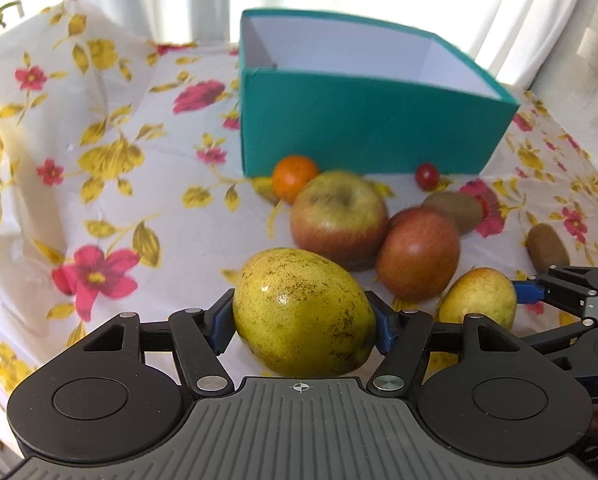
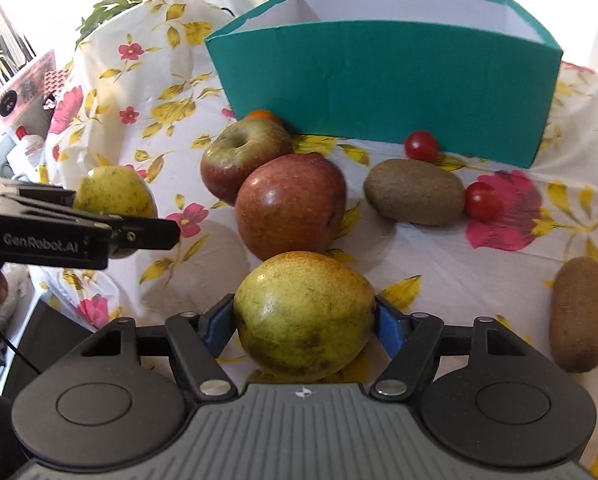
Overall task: Organize fruits
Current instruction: 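Carry both pears over the teal box and release them inside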
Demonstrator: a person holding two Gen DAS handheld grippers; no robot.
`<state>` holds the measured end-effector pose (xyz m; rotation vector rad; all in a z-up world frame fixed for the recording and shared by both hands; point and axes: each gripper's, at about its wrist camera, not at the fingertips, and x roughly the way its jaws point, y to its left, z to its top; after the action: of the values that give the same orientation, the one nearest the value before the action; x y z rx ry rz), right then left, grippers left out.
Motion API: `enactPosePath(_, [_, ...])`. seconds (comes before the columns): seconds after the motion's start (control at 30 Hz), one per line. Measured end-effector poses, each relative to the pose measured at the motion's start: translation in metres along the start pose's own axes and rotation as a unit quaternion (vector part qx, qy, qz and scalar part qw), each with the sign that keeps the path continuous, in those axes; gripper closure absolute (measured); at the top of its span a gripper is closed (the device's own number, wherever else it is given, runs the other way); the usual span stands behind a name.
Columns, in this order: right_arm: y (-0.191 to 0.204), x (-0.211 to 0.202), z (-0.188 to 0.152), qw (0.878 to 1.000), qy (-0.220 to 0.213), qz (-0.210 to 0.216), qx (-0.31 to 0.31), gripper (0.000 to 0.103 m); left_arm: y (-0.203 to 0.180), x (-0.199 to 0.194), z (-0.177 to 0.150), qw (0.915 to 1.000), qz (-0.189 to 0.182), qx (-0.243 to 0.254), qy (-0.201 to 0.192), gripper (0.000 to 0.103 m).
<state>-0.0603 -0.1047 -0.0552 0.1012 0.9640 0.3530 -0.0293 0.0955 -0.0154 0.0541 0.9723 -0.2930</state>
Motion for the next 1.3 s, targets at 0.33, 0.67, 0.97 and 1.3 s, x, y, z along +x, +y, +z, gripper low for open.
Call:
enactPosePath(0.33, [-0.027,-0.056,0.024,0.996,-0.083,-0.025,0.031,0.032,-0.029,-0.021,0.071,0.9969,-0.004,0.017,-0.076,0.033])
enactPosePath(0.67, [-0.058,-0.081,0.051,0.983,-0.161,-0.063,0.070,0.032,-0.062,0.039,0.154,0.9915,0.071,0.025,-0.106,0.033])
enactPosePath(0.97, [-0.074,-0.079,0.082,0.973,-0.189,-0.099,0.091,0.032,-0.060,0.118,0.168,0.9937,0.096,0.048,-0.033,0.033])
enactPosePath(1.3, [-0.071,-0.051,0.133,0.972,-0.186,-0.123,0.071,0.032,-0.050,0.146,0.167,0.9966,0.073,0.032,0.019,0.033])
